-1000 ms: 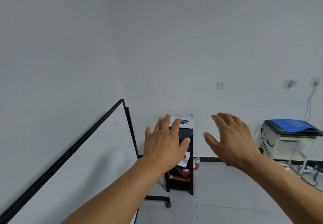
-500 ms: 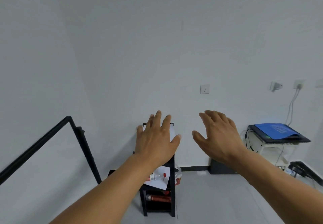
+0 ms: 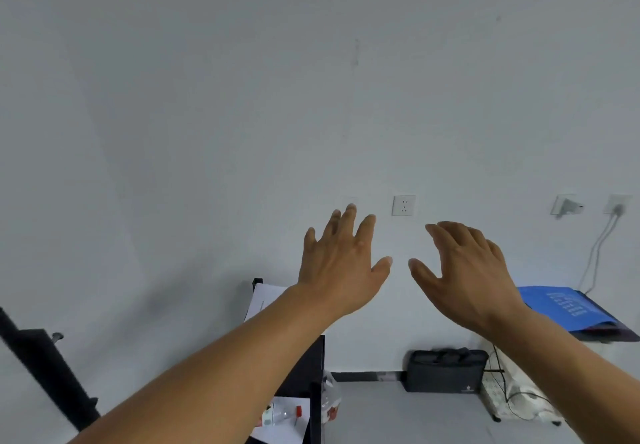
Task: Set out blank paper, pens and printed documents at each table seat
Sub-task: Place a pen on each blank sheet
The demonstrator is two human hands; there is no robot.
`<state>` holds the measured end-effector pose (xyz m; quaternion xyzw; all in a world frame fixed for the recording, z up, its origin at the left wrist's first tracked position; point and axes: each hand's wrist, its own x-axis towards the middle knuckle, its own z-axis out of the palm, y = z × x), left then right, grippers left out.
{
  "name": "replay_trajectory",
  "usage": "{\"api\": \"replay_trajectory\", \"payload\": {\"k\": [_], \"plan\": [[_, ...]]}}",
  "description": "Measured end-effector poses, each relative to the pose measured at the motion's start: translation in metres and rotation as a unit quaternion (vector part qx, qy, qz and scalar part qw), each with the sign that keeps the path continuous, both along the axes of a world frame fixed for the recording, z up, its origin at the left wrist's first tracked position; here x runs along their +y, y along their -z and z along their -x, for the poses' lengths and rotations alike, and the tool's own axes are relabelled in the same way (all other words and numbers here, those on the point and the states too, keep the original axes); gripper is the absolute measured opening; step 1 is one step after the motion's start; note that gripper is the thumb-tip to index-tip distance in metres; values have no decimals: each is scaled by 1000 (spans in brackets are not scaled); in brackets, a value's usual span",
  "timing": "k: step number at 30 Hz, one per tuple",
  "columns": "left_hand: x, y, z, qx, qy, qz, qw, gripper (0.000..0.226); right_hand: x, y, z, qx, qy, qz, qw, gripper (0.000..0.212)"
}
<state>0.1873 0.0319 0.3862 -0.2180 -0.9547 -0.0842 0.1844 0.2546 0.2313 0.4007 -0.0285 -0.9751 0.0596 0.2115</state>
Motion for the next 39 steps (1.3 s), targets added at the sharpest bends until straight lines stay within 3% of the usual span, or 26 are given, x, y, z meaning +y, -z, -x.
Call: {"api": "replay_trajectory", "payload": {"k": [16, 39], "plan": [[103, 26, 159, -41, -191, 30, 980, 80, 96, 36, 241, -29, -199, 10, 979, 75], [1, 133, 333, -121, -374, 0, 919, 83, -33, 129, 493, -125, -400, -16, 908, 82]]}}
